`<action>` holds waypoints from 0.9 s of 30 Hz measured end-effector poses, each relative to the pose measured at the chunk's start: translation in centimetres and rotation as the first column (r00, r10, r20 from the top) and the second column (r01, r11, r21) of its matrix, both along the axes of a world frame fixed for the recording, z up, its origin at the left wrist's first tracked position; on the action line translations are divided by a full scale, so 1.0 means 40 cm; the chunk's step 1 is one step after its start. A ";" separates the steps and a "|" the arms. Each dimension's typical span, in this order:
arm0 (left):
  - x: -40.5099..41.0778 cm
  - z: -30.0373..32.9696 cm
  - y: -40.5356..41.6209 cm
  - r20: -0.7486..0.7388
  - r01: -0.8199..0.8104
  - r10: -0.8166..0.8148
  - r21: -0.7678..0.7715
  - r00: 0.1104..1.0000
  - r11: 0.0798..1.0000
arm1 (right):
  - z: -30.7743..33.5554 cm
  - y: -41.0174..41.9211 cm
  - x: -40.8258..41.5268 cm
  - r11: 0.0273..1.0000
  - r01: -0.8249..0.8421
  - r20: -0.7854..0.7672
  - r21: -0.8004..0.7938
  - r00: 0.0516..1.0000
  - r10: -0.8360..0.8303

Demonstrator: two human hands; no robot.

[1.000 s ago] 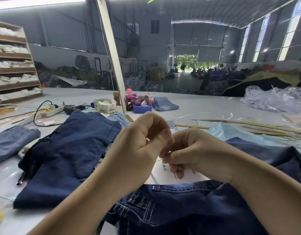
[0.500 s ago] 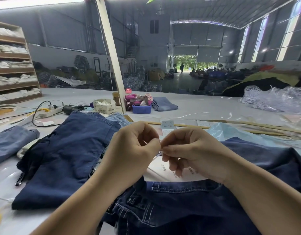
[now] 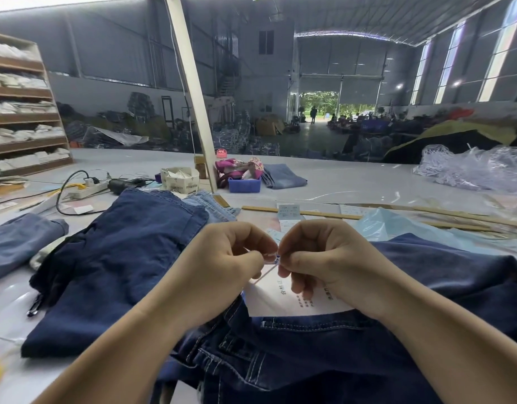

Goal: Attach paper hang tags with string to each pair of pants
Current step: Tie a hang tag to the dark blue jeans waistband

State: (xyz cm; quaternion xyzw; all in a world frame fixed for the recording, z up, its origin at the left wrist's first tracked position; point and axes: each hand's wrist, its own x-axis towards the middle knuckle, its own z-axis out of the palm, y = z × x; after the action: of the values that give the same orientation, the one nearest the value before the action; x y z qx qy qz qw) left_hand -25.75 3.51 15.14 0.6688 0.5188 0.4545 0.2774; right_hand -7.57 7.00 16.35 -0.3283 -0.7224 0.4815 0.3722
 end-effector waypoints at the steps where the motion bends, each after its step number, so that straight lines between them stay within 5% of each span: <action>1: -0.001 0.000 0.002 0.000 0.004 -0.004 0.001 1.000 1.000 | 0.000 0.000 0.000 1.000 0.001 0.000 -0.003 1.000 -0.001; 19: 0.003 -0.028 0.017 -0.062 0.010 -0.009 0.022 0.998 1.000 | -0.007 -0.006 -0.001 0.999 0.009 0.022 0.042 1.000 -0.010; 27: 0.014 -0.038 0.013 0.099 -0.026 0.017 0.096 0.995 0.995 | -0.010 -0.007 0.004 1.000 -0.013 -0.034 0.018 0.999 0.014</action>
State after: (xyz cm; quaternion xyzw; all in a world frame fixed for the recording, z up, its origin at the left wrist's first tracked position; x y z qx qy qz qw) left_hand -25.18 4.05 13.62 0.6528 0.4890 0.5145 0.2647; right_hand -7.43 6.73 15.96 -0.3116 -0.7224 0.4831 0.3842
